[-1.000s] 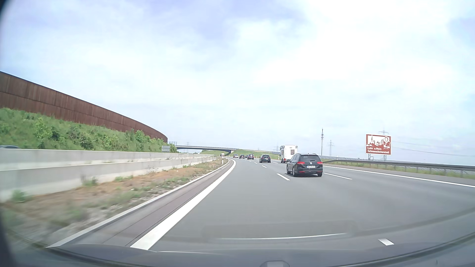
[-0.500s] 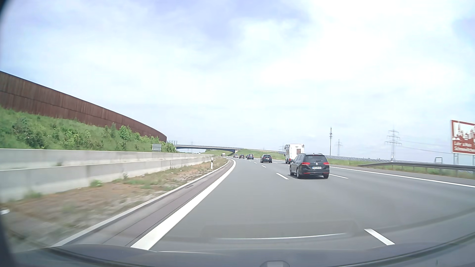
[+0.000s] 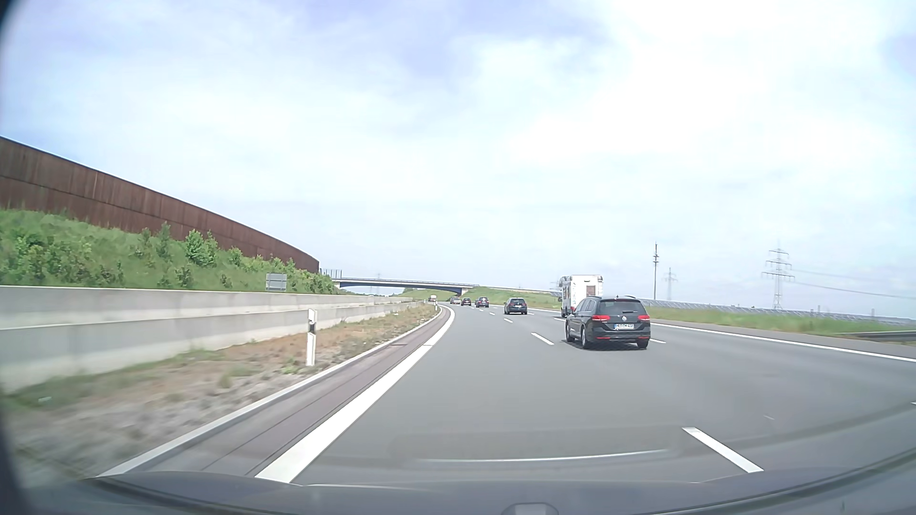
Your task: Follow the waypoints while adhering to traffic rules and regulations
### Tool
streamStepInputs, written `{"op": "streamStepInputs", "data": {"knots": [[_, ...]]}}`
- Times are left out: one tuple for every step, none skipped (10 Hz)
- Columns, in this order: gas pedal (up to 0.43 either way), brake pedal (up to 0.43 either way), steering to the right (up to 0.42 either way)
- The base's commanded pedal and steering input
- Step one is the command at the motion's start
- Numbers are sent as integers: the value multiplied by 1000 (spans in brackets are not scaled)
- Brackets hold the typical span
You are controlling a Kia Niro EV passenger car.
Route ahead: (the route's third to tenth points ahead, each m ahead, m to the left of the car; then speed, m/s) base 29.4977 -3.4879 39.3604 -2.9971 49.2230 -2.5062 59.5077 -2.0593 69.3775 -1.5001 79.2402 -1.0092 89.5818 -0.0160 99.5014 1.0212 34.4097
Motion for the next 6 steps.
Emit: {"op": "streamStepInputs", "data": {"knots": [[398, 0, -8], [398, 0, -8], [398, 0, -8], [398, 0, -8], [398, 0, -8], [398, 0, -8]]}}
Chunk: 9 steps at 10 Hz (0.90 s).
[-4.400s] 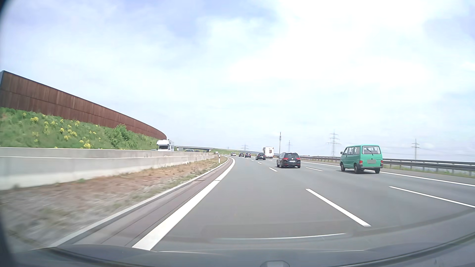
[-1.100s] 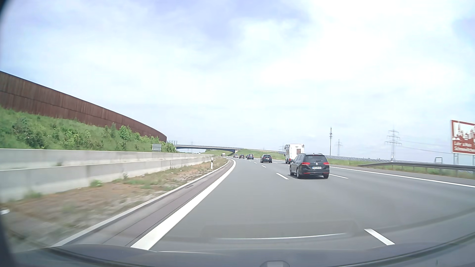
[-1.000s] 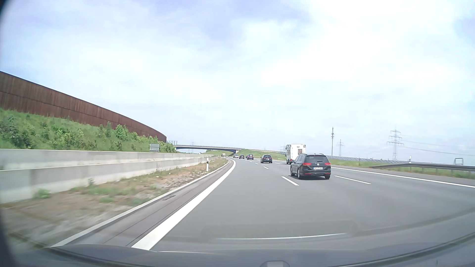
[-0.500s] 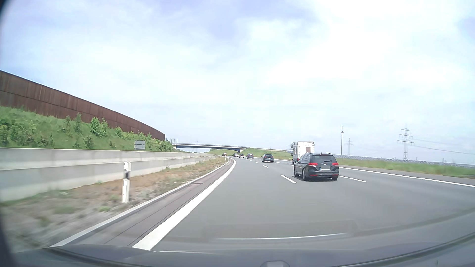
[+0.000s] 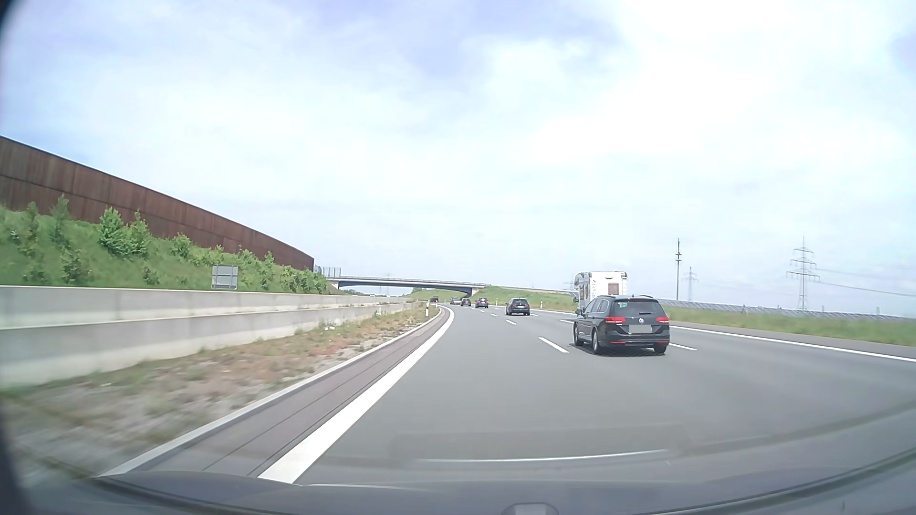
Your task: Follow the waypoints while adhering to traffic rules and regulations
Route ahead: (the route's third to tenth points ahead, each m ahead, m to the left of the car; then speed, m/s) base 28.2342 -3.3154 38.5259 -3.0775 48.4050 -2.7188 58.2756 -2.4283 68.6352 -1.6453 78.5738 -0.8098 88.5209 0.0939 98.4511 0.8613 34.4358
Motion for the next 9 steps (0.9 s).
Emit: {"op": "streamStepInputs", "data": {"knots": [[398, 0, -7], [398, 0, -7], [398, 0, -7], [398, 0, -7], [398, 0, -7], [398, 0, -7], [398, 0, -7], [398, 0, -7], [398, 0, -8]]}}
